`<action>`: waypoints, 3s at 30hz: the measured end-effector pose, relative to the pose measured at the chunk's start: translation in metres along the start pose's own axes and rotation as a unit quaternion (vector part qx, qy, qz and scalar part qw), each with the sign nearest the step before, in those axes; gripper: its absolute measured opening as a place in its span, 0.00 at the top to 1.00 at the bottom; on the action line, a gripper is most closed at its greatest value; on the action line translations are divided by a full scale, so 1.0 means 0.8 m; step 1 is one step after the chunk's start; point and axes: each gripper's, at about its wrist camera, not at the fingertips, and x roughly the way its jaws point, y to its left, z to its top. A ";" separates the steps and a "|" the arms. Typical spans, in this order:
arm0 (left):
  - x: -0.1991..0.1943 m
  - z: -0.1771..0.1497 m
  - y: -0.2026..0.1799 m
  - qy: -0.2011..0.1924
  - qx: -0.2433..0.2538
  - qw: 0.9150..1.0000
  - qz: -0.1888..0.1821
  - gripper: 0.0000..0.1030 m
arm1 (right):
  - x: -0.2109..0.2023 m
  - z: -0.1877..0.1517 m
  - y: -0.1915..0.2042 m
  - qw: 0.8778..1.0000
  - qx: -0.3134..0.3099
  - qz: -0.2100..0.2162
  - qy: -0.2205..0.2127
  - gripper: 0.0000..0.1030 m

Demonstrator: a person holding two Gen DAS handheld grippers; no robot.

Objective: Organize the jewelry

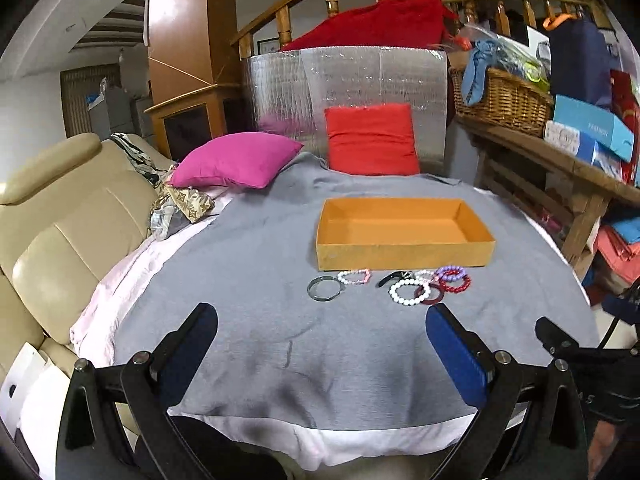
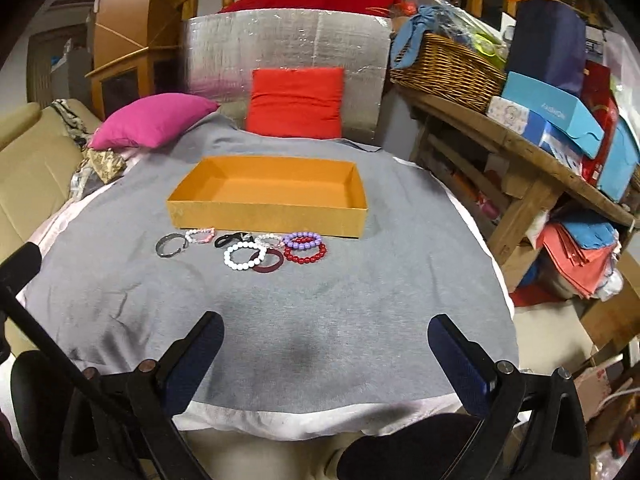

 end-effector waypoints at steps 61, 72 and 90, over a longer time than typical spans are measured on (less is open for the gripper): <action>0.064 -0.002 -0.012 0.036 0.023 0.999 0.013 0.00 | 0.048 0.027 -0.002 0.999 0.045 0.020 0.018 0.00; 0.184 0.009 -0.025 0.073 0.019 0.997 0.005 0.00 | 0.155 0.051 -0.015 0.996 0.074 0.031 0.050 0.00; 0.349 0.018 -0.062 0.129 0.045 0.990 -0.041 0.00 | 0.353 0.076 -0.071 0.944 0.207 0.205 0.153 0.46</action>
